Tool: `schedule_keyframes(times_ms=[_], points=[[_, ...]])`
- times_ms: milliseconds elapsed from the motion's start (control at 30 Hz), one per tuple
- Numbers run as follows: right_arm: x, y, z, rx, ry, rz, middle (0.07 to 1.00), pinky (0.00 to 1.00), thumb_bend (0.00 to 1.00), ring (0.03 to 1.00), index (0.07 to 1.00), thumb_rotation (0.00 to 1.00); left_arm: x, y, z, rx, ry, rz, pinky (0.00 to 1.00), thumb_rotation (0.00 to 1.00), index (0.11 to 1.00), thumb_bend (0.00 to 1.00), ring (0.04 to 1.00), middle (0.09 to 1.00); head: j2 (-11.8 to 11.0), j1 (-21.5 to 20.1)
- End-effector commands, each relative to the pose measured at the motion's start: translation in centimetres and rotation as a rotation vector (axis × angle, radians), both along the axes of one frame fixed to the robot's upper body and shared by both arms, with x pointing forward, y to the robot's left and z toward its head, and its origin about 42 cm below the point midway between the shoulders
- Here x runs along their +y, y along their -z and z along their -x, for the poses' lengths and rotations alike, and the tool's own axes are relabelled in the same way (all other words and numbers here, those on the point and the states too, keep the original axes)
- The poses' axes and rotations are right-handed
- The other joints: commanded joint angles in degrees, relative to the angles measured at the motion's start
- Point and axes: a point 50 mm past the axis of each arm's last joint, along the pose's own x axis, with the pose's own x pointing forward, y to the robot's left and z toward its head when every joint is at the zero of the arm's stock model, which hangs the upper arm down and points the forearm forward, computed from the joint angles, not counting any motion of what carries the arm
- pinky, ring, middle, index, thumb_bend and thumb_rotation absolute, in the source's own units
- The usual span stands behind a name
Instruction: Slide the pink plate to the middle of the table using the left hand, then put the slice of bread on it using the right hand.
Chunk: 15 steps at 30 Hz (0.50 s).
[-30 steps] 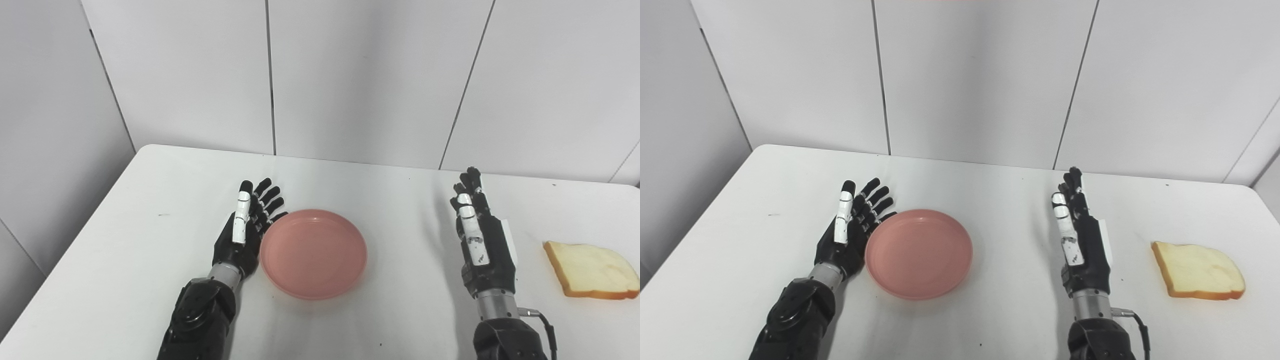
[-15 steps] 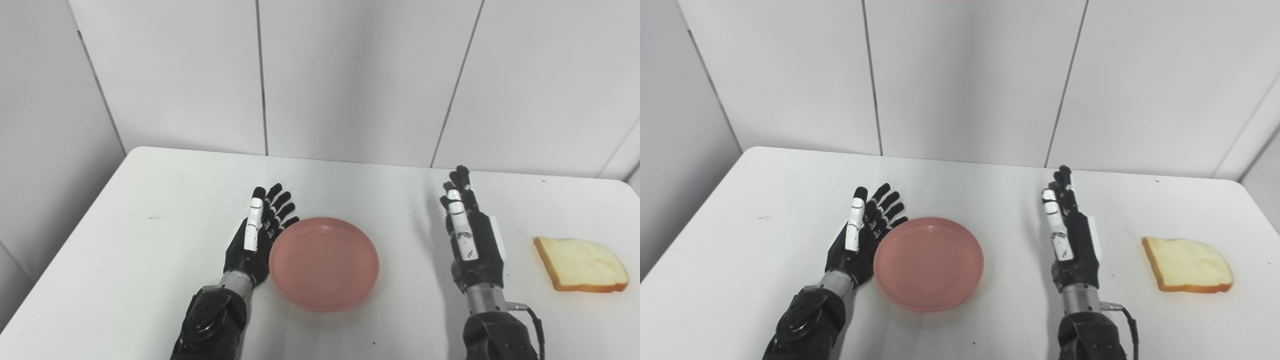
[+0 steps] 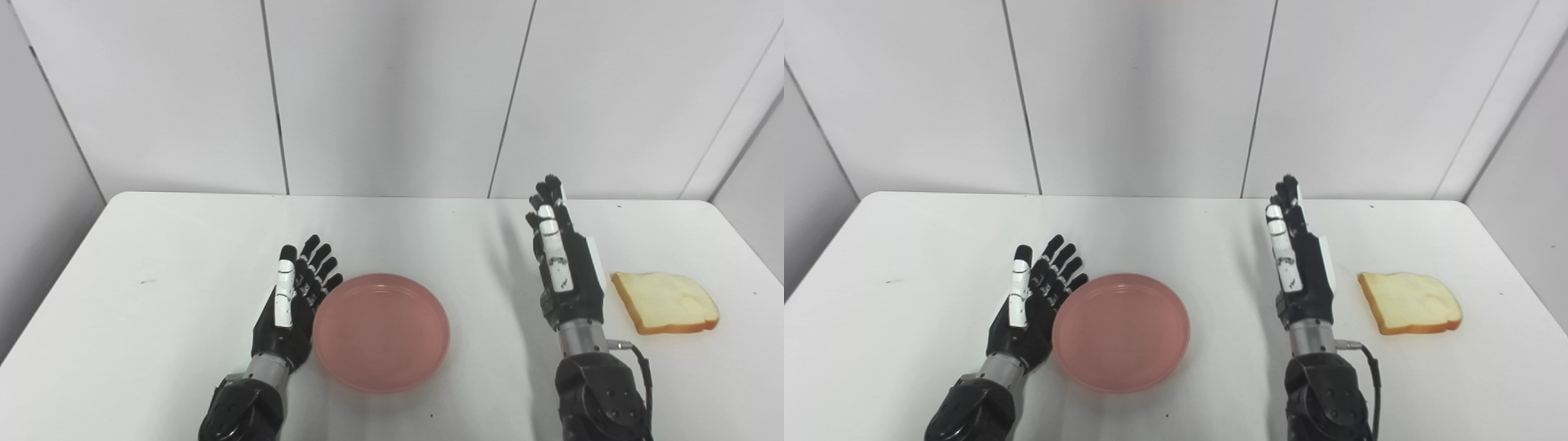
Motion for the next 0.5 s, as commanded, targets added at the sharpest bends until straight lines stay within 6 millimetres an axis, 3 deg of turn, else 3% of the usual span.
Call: schedule_keyframes(times_ms=[0,200,467], points=[[-0.4,-2.6,-0.2,-0.069,-0.001,0.004,0.986,1.00,0.61,0.987,0.999,0.84,-0.6,-0.2,0.3,-0.021,0.007,-0.005,0.93,1.00,0.950,0.70,0.958,0.967,0.0,-0.6],[-2.3,-5.0,0.1,-0.106,0.050,-0.012,0.959,1.00,0.65,0.962,0.964,0.70,-0.9,-0.1,0.4,-0.029,0.017,-0.008,0.94,1.00,0.945,0.71,0.947,0.962,0.0,-2.0],[-4.3,-7.0,1.0,-0.154,0.098,0.028,0.942,1.00,0.66,0.963,0.946,0.65,-1.2,0.3,0.5,-0.025,0.022,-0.027,0.96,0.99,0.938,0.72,0.960,0.961,-0.2,-3.5]])
